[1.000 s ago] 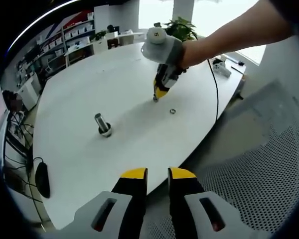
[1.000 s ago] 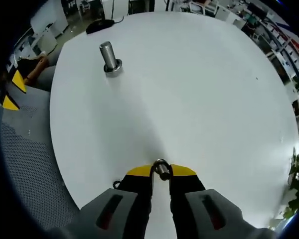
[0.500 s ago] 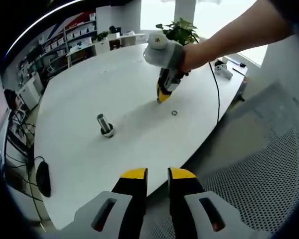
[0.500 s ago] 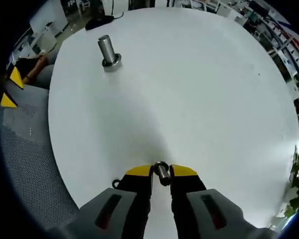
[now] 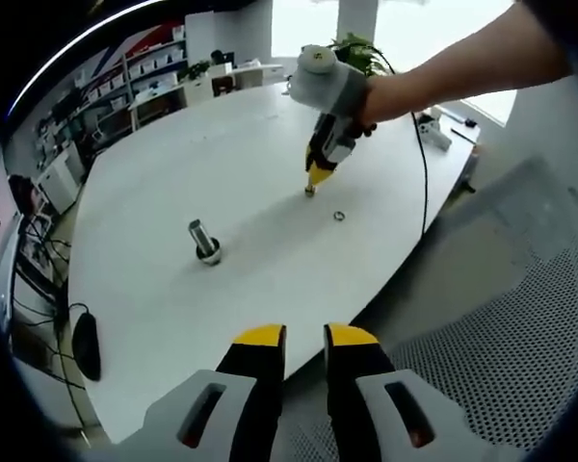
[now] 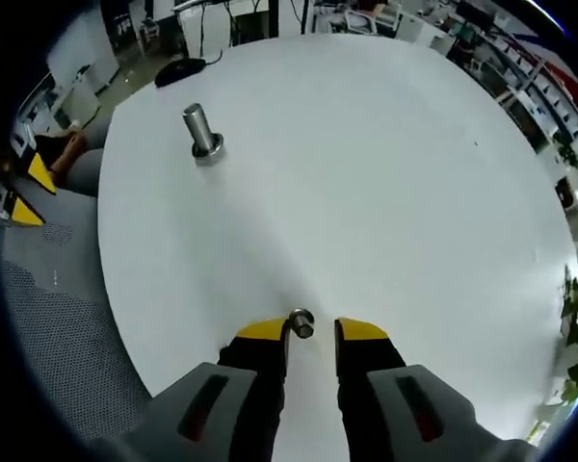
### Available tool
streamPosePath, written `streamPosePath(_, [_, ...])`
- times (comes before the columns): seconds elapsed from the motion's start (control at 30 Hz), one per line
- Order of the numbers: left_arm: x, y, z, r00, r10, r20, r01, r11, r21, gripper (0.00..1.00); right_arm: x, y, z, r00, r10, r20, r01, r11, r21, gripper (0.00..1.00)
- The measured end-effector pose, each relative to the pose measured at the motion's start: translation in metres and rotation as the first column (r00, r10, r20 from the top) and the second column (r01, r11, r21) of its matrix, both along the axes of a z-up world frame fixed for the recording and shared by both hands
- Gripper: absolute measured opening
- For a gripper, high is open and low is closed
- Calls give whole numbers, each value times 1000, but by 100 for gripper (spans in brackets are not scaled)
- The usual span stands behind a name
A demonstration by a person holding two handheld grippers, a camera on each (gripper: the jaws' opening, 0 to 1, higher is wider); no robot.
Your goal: Place the washer onto the threaded stud by aligning its center hole with the stud, sliding it down to the base, and recovering from edge contact or off-axis alignment until the washer reaches the visible bottom stop.
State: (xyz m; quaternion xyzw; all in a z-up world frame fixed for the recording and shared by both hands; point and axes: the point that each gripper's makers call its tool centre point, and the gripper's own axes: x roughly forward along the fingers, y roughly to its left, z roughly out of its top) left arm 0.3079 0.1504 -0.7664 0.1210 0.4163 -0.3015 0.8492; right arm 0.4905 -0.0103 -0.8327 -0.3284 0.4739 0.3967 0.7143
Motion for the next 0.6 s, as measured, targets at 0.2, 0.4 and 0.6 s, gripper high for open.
streamPosePath(0.2, [2,2,1,1000,15,5,-15,1000,-3,13,-10,-12,9,1000,-9,12,8,999,38,21])
streamPosePath(0.4, [2,2,1,1000,19,0,-19,1000,-8,13,-18,-30,8,1000,-7,0,7,999,47,21])
streamPosePath(0.6, [9,4,15,996,60,72,-59,998,-20,13,-35,-33,-1,999,32,-30,-31,998,61,21])
